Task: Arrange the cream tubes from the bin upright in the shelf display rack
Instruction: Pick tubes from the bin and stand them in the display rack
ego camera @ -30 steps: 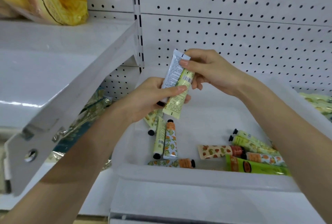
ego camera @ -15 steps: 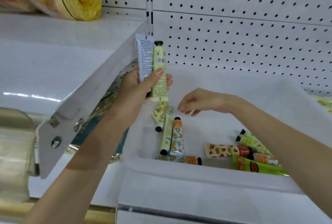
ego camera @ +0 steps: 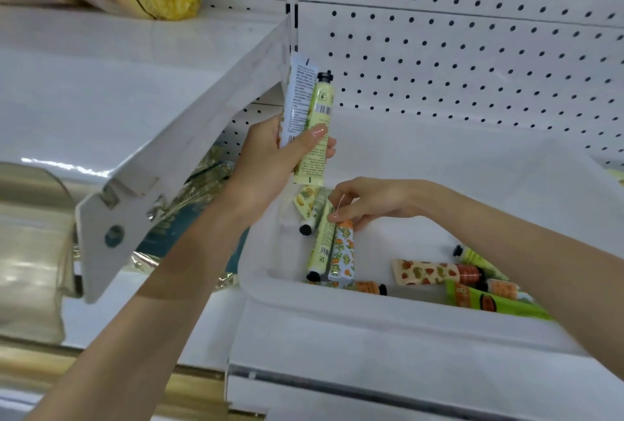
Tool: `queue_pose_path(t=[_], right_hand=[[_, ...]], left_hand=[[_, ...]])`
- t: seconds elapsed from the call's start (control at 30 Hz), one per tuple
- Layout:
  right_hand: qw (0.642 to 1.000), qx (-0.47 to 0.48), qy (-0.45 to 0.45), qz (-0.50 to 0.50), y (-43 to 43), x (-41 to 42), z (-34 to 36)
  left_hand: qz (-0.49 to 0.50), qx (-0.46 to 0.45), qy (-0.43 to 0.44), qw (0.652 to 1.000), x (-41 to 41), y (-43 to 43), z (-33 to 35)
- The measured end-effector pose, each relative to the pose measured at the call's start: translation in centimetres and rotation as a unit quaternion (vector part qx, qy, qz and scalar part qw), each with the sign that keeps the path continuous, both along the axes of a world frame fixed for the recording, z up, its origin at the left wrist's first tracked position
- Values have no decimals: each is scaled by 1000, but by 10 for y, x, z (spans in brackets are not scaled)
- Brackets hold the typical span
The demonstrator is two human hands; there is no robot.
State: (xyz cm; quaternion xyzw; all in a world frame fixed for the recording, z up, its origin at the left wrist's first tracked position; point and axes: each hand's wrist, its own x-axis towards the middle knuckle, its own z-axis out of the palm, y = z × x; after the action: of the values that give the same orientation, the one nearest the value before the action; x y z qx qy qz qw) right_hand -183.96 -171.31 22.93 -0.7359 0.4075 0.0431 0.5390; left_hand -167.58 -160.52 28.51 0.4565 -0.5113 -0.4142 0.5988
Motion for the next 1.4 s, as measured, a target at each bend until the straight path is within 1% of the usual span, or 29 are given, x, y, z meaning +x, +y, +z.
queue_pose_path(t=[0.13, 0.2, 0.33, 0.47, 0.57, 0.67, 0.77, 0.87, 1.1, 1.4], right_hand=[[999, 49, -9, 19, -1, -5, 4], [998, 55, -15, 30, 1, -4, 6], [998, 6, -42, 46, 6, 0, 23], [991, -76, -105, 24, 7, -6, 64], [983, -89, -161, 0, 10, -19, 89], [972, -87, -214, -34, 13, -30, 101], [965, -87, -240, -53, 14, -36, 107], [961, -87, -253, -67, 17, -40, 113], [951, -96, -279, -94, 19, -37, 115], [921, -141, -339, -129, 26, -27, 121]], left_hand=[[2, 1, 0, 1000, 0, 0, 0], [6, 2, -4, 1000, -1, -1, 0], [23, 4, -1, 1000, 0, -1, 0], [39, 15, 33, 999, 2, -1, 2], [11, 35, 70, 997, 5, -1, 7], [-37, 65, 74, 994, 5, -2, 14], [-68, 94, 65, 991, -1, -2, 16], [-87, 115, 80, 986, -9, -2, 16], [-115, 145, 62, 981, -14, -1, 19], [-111, 135, 5, 985, -18, 2, 20]])
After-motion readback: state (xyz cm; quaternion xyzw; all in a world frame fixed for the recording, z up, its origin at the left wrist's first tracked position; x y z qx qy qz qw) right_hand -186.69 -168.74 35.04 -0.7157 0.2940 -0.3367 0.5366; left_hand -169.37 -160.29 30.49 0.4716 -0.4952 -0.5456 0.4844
